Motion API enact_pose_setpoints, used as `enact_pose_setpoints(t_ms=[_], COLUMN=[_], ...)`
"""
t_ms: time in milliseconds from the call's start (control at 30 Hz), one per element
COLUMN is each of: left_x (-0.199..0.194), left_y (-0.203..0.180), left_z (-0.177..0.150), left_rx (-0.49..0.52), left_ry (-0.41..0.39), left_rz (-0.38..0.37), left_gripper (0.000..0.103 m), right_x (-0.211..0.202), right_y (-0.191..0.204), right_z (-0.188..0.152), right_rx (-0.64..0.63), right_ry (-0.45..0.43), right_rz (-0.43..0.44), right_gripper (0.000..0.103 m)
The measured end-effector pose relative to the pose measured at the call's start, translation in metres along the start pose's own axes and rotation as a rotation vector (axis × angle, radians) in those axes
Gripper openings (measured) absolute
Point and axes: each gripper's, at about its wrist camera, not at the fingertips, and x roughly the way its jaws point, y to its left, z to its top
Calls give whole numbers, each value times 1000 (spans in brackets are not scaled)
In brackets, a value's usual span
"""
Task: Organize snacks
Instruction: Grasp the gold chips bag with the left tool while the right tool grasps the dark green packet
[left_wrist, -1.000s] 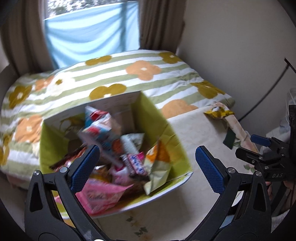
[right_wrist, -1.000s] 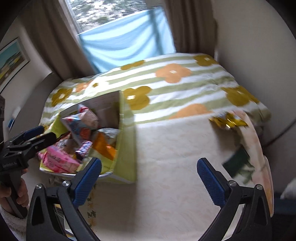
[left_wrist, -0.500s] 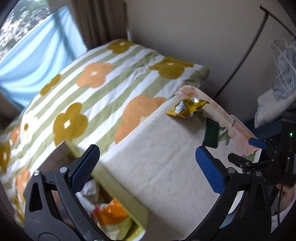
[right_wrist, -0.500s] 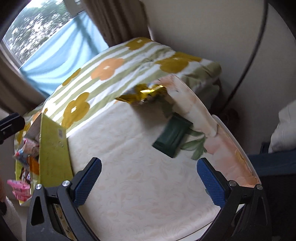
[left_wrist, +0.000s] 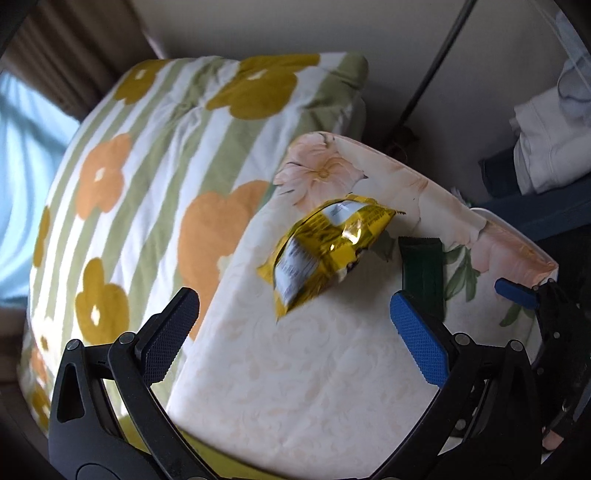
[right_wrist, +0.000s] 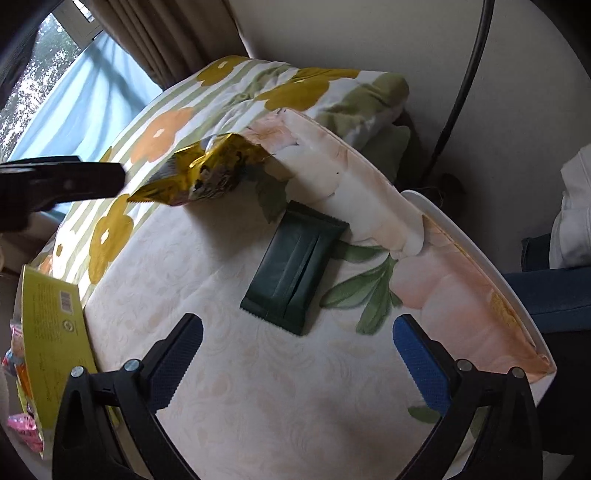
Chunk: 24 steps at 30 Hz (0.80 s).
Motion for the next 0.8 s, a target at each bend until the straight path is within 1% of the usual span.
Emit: enact_pose_setpoints(t_ms=[167, 233, 300, 333, 367, 433, 467, 500, 567, 667, 733, 800], left_x=[39, 52, 62, 67, 73, 80, 81, 83, 85, 84, 85, 84], left_y=[-14, -18, -19, -19, -20, -20, -19, -18, -17, -16, -15, -14], left_z=[19, 22, 24, 24, 24, 23, 24, 23, 25, 26, 26, 26], left_rx=[102, 128, 137, 138, 139, 141, 142, 147, 150, 153, 149, 146], left_ry=[40, 52, 70, 81, 93, 103, 105, 104, 102, 76, 69, 62], left_rz=[-10, -16, -25, -28, -35, -33, -33, -31, -32, 1, 4, 0], left_gripper=[102, 100, 90, 83, 77, 75, 71, 65, 62, 55, 53, 52], right_x=[17, 22, 26, 28, 31, 34, 36, 38, 41, 44, 44, 44], right_y=[1, 7, 13, 15, 17, 19, 19, 19, 19, 19, 19, 20], right_z=[9, 10, 10, 10, 10, 10, 10, 11, 11, 12, 13, 15], right_rx=[21, 9, -10, -18, -25, -28, -27, -27, -26, -25, -26, -34], right_ry=[-10, -16, -20, -20, -20, -22, -23, -24, -28, -25, -32, -39], right_rz=[-6, -12, -20, -26, -31, -32, -34, -37, -43, -43, -44, -52], right_gripper=[102, 102, 102, 102, 102, 102, 102, 102, 102, 102, 102, 97])
